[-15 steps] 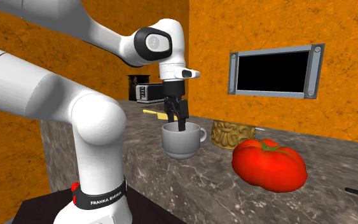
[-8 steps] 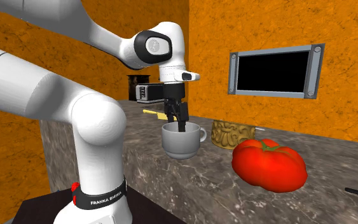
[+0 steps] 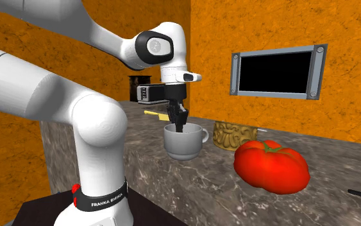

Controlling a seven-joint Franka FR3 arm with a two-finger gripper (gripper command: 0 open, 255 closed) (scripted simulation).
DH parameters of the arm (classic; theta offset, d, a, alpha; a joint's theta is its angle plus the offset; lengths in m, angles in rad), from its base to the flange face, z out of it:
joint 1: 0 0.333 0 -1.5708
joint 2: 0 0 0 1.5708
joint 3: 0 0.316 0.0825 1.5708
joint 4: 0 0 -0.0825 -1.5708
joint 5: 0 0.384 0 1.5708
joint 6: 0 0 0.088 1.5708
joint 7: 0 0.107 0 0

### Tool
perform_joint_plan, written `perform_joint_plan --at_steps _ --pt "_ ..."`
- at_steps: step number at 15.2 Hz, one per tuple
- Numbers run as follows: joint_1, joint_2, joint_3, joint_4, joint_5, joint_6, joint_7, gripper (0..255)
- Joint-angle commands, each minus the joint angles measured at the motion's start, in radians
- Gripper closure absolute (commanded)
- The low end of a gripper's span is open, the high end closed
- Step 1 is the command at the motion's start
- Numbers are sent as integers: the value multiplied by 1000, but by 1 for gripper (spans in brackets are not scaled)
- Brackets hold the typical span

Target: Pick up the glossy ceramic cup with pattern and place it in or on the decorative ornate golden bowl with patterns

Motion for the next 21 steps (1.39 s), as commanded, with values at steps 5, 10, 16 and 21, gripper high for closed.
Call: perform_joint_plan --at_steps 5,10,16,21 --pt "-1 -6 -2 25 -2 -30 -1 255" --pt "-5 -13 -7 90 -7 -102 -3 255" --pt "-9 -10 -12 171 -12 -180 -6 255" --pt "-12 0 -16 243 -16 -241 -7 255"
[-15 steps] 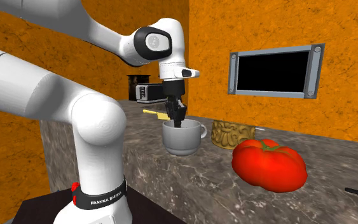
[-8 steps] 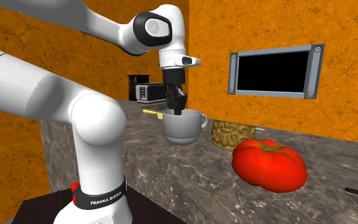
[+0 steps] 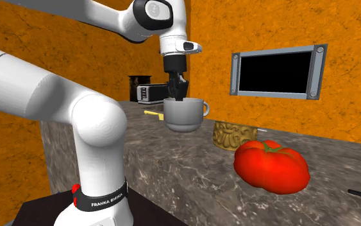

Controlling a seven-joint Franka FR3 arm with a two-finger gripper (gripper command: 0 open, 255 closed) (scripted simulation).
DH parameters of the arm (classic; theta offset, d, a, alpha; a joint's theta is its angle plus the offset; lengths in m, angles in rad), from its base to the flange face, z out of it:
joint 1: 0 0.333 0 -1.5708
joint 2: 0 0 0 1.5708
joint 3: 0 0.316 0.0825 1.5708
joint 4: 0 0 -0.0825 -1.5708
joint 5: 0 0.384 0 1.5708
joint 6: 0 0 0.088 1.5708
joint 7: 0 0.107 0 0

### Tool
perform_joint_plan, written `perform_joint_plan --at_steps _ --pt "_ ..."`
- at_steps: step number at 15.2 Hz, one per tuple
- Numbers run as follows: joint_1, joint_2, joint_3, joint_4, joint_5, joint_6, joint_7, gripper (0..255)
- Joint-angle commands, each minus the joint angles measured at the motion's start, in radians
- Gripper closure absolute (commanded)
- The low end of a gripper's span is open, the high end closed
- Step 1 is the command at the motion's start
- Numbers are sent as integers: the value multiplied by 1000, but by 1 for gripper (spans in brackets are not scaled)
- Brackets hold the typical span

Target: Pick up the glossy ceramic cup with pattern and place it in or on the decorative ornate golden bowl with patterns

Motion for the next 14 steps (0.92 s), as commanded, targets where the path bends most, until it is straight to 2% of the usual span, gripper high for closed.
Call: perform_joint_plan --at_steps 1,14 --pt "-1 7 -2 32 -2 -24 -1 255" --pt "-8 59 -9 231 -10 -171 -5 255"
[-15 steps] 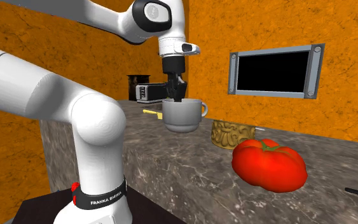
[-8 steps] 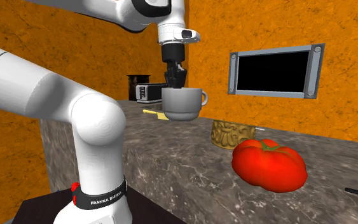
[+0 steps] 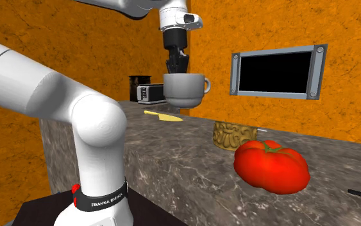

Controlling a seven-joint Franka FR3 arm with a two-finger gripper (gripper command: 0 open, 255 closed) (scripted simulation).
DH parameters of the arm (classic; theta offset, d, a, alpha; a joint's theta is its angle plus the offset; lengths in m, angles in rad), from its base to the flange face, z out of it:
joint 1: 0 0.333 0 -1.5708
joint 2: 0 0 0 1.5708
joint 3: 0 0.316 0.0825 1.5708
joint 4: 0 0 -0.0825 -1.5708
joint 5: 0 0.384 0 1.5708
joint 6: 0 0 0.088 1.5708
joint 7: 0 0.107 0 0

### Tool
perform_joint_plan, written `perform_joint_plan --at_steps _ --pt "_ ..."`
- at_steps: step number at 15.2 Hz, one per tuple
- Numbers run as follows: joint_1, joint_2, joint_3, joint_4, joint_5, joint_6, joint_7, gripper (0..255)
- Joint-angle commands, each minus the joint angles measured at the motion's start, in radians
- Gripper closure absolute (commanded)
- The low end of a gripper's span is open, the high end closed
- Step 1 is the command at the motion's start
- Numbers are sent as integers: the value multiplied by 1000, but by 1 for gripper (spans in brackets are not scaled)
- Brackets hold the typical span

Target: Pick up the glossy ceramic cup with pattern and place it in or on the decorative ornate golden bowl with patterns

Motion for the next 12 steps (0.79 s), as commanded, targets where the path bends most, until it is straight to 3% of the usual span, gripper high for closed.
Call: perform_joint_plan --at_steps 1,12 --pt "0 7 1 24 0 -17 1 255" --pt "-28 477 1 338 -20 140 -7 255"
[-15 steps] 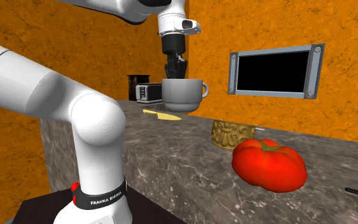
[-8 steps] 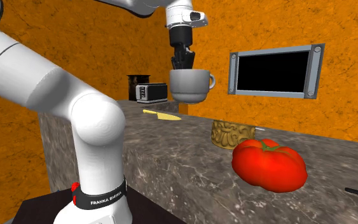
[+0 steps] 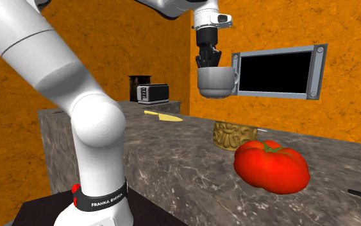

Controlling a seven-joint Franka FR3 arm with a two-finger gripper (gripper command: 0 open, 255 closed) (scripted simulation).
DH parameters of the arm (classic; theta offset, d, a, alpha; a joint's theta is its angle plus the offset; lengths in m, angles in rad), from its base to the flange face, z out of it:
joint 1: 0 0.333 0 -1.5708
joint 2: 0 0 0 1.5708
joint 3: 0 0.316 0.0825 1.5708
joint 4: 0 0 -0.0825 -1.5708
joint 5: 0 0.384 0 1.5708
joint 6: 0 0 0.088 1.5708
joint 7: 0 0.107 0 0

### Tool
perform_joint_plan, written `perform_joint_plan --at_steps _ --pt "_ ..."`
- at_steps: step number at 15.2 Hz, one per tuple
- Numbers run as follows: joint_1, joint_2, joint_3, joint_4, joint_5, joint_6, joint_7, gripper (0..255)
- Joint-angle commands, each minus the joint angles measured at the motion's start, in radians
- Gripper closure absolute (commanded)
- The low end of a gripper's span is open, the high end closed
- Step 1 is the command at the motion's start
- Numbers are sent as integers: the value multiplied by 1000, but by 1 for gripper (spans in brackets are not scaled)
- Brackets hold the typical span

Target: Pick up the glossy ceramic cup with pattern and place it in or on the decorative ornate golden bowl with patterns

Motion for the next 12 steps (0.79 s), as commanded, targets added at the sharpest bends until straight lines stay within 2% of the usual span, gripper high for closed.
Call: perform_joint_plan --at_steps 1,5,12 --pt "-6 84 -3 75 -6 10 -5 255" --pt "-13 272 -1 256 -17 17 -4 255" --pt "-13 264 0 154 -16 111 -2 255"
